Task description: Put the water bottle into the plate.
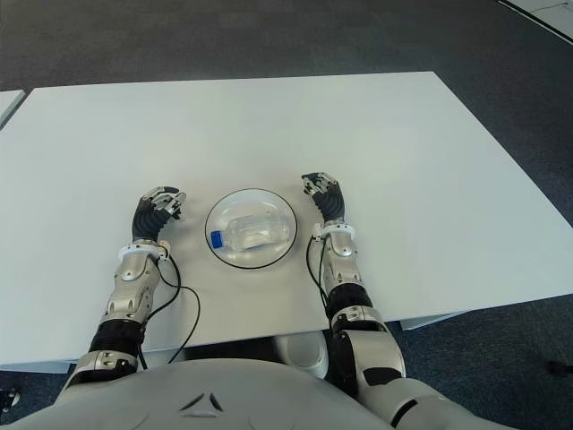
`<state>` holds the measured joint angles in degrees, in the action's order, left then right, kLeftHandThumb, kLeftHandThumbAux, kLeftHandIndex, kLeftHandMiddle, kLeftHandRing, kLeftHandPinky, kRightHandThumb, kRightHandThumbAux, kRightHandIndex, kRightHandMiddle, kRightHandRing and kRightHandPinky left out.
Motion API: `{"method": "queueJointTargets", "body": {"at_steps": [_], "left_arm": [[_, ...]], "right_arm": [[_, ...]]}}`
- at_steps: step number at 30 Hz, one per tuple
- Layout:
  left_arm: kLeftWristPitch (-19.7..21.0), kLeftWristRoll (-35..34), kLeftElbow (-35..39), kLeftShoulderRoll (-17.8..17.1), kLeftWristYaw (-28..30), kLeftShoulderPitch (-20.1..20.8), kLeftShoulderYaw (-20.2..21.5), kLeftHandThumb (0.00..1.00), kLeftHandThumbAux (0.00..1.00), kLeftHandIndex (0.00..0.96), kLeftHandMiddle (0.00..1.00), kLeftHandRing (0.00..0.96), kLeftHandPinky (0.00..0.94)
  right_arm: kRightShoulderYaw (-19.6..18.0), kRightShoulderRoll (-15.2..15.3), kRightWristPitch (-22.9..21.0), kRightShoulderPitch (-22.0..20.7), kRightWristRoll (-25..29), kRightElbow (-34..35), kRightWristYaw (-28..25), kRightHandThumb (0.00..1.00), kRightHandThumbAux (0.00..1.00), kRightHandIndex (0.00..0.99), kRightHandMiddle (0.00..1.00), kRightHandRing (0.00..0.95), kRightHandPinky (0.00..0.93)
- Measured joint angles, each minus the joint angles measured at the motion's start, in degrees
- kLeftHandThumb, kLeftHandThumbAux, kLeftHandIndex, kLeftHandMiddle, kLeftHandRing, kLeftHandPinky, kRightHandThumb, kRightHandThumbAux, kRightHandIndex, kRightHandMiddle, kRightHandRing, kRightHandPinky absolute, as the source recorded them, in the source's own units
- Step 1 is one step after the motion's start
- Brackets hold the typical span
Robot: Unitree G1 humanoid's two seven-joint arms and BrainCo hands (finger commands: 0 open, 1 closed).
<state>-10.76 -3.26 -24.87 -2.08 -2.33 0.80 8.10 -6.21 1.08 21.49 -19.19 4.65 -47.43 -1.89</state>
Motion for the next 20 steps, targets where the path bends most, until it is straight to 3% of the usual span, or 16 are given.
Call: {"method": "queueJointTargets", "body": {"at_steps": [20], "left_arm": [[0.0, -0.1, 0.0, 0.0, -0.1, 0.0, 0.0, 0.708, 0.714, 0.435, 0.69, 0.667, 0.645]], "right_arm": [[-0.7, -0.1, 1.9, -0.5, 0.1, -1.7, -0.6, 0.84, 0.682, 0.42, 0.544, 0.722, 0.712]]}}
